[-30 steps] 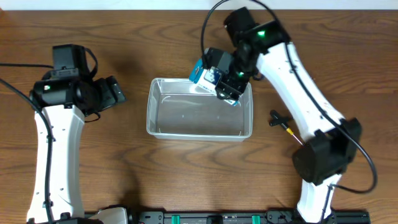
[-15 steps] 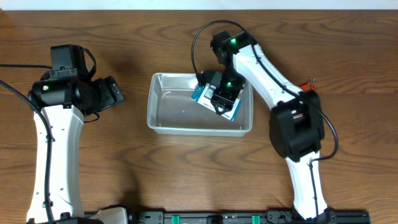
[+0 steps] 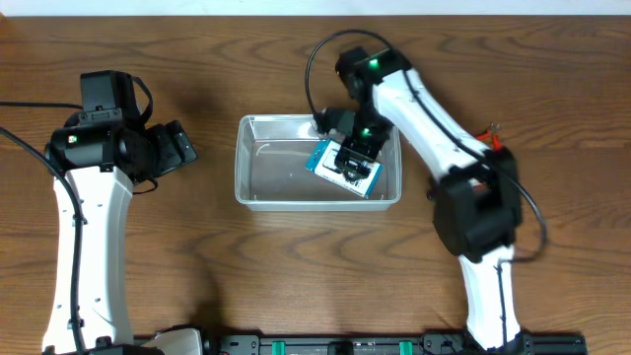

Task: Pack container
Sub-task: 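Carry the box into the container with the right gripper and release, then move the right gripper to the claw hammer and grasp its head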

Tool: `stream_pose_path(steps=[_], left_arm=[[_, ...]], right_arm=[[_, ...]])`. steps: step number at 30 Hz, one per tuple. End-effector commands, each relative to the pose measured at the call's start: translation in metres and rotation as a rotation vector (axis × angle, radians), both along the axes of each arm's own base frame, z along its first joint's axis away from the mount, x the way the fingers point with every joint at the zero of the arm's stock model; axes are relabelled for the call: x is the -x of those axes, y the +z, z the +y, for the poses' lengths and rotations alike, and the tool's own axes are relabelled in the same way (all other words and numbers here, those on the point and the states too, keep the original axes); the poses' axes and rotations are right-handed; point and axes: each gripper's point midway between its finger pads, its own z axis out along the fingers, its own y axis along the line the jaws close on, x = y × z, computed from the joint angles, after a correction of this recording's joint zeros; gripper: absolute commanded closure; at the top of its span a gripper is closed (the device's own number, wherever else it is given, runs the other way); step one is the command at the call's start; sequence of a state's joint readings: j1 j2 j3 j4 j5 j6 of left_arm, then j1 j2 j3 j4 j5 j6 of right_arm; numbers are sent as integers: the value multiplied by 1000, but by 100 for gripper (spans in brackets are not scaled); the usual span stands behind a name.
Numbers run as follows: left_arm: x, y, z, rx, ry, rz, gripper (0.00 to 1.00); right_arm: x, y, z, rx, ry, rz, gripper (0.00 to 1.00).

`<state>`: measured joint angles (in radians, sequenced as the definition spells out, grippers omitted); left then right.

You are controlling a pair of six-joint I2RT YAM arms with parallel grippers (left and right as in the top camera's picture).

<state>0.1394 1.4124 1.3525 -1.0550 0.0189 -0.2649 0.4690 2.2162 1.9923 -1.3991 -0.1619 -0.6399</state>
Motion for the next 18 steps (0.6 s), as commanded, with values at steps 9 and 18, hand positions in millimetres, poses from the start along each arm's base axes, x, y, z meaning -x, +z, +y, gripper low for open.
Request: stream_pose_path(steps=[9, 18], left_arm=[[0, 4, 3, -17, 3, -5, 2], [3, 3, 3, -14, 3, 9, 2]], right_arm=[[-55, 180, -133, -17, -1203, -589, 1], [-14, 150, -193, -6, -1958, -235, 1]])
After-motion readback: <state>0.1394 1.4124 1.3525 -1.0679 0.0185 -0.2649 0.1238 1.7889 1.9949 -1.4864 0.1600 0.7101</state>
